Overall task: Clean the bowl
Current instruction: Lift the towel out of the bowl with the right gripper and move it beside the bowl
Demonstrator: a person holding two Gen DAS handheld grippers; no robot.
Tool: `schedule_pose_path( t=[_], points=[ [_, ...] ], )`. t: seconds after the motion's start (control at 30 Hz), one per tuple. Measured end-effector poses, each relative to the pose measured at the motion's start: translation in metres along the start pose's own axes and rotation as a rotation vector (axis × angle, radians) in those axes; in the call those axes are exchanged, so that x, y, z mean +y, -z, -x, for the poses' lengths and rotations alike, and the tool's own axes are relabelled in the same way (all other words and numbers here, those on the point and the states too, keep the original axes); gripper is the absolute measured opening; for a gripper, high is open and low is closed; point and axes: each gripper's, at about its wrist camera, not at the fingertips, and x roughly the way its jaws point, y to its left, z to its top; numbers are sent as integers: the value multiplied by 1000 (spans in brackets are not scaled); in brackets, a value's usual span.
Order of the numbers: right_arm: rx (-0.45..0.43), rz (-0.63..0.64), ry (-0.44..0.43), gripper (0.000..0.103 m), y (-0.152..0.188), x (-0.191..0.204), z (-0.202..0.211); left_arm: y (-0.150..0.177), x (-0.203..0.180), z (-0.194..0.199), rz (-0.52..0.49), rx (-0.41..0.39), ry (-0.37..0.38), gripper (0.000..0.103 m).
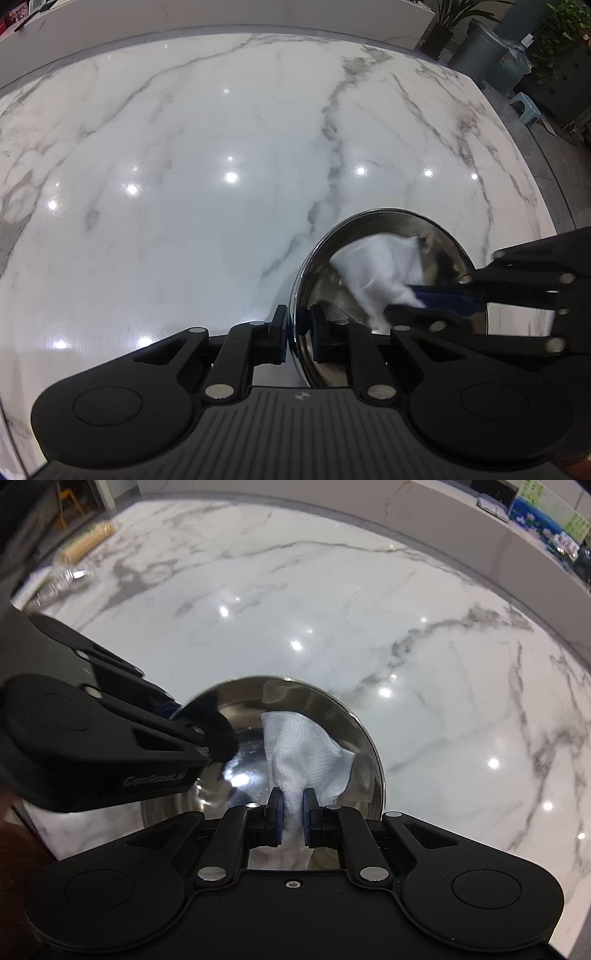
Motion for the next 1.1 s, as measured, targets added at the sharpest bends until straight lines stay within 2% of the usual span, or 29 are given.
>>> schedule_pose_path(
  t=[0.1,0.27,0.37,0.5,0.63,0.7,0.87,1.1],
  points=[
    [-70,-50,-27,9,5,-7,18,0,0,0,5,-4,2,11],
    [-248,-198,-112,9,25,-31,59,0,-3,-1,6,-14,-3,11],
    [-328,-278,-116,9,41,-46,73,1,-5,-1,6,-22,-8,11],
    [-391,-392,-111,9,61,-70,83,3,-5,2,12,-39,-9,11],
    [-414,-534,-162,9,82,-94,75,5,-5,3,23,-56,-5,14],
    [-413,-597,-200,9,91,-104,64,8,-6,4,28,-70,1,19],
    [-389,-683,-294,9,102,-121,43,14,-9,4,29,-84,-5,22],
    [-343,-781,-343,9,110,-128,28,13,-13,1,35,-81,-13,20]
  ],
)
